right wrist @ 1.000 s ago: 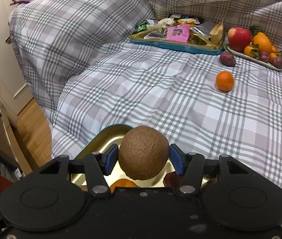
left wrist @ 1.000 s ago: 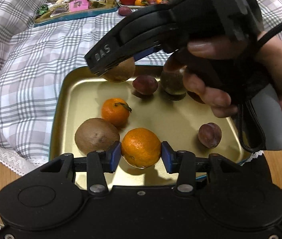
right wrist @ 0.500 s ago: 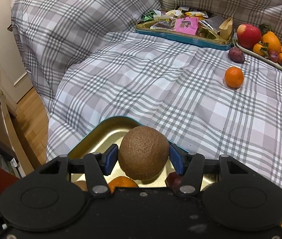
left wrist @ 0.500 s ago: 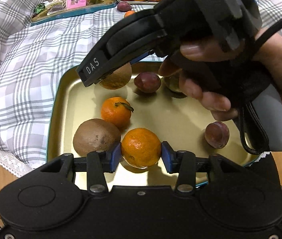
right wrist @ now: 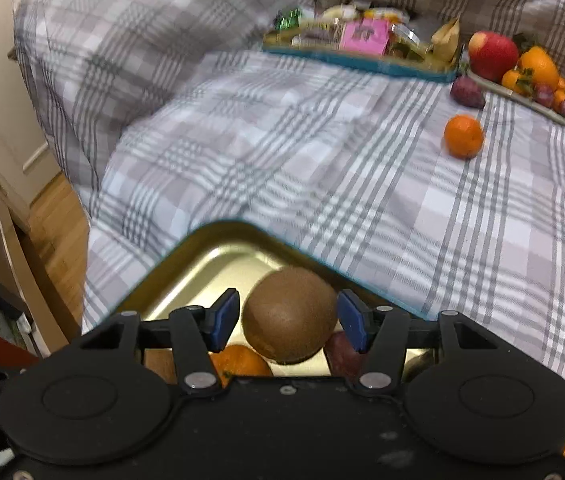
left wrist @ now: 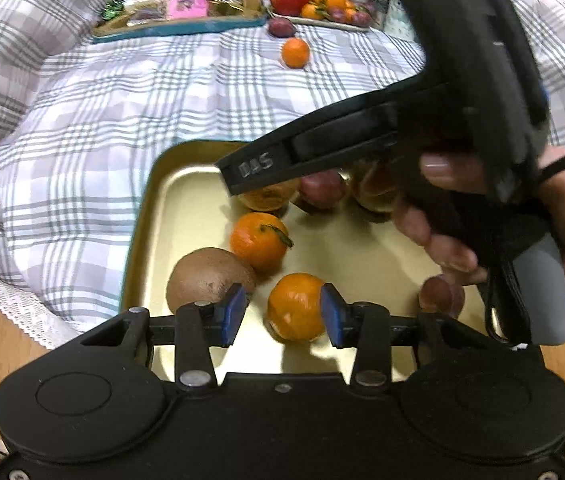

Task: Organize fruits
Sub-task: 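Release the tangerine into the tray with the left gripper while the right releases the kiwi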

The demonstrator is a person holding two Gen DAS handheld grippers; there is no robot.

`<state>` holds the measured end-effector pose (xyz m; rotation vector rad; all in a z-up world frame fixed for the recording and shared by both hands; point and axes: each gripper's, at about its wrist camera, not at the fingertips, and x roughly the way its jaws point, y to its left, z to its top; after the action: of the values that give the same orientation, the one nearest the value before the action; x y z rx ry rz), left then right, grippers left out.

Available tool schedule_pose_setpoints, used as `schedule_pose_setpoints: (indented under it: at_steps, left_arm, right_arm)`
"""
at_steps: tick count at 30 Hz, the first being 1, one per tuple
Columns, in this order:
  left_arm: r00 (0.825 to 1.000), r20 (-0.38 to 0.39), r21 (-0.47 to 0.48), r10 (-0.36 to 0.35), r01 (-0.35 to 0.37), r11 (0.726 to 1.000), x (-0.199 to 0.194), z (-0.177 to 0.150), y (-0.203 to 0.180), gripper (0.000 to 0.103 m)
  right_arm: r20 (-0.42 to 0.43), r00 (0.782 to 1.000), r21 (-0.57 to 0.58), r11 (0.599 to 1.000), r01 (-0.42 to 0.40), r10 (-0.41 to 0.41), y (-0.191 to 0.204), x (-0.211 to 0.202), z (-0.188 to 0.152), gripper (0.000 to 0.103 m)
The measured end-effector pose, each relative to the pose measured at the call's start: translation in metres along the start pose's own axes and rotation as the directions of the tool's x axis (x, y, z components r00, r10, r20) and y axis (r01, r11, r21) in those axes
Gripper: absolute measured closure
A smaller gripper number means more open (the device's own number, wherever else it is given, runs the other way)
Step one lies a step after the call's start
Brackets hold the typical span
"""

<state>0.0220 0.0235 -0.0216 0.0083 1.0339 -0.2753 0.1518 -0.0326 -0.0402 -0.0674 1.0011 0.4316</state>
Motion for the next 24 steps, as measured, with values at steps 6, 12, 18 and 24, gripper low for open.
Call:
schedule_pose_setpoints:
  at_steps: [6,12,18,24]
  left_arm:
    - [0.998,0.026,-0.015,0.049,-0.049,0.999,-0.008,0.001,0.006,0.053]
    - [0.995,0.031,-0.042,0.091,-0.09,0.995,-0.011,0.004,0.012,0.053]
    - [0.99,0.038,-0.064,0.134,-0.132,0.989,-0.013,0.006,0.014,0.053]
    - [0.984,0.028,-0.088,0.174,-0.171,0.981,-0.014,0.007,0.017,0.053]
  right_arm:
    - [0.032,0.999,0.012,1.0,0.008,-0.008,-0.003,-0.01,0.007,0.045]
    - [0.027,0.999,0.025,1.0,0.018,-0.019,-0.003,-0.014,0.003,0.045]
    - [0.013,0.999,0.041,0.998,0.038,-0.038,-0.003,-0.021,-0.004,0.045]
    - [0.012,0.999,0.061,0.998,0.036,-0.037,-0.003,-0.033,-0.01,0.045]
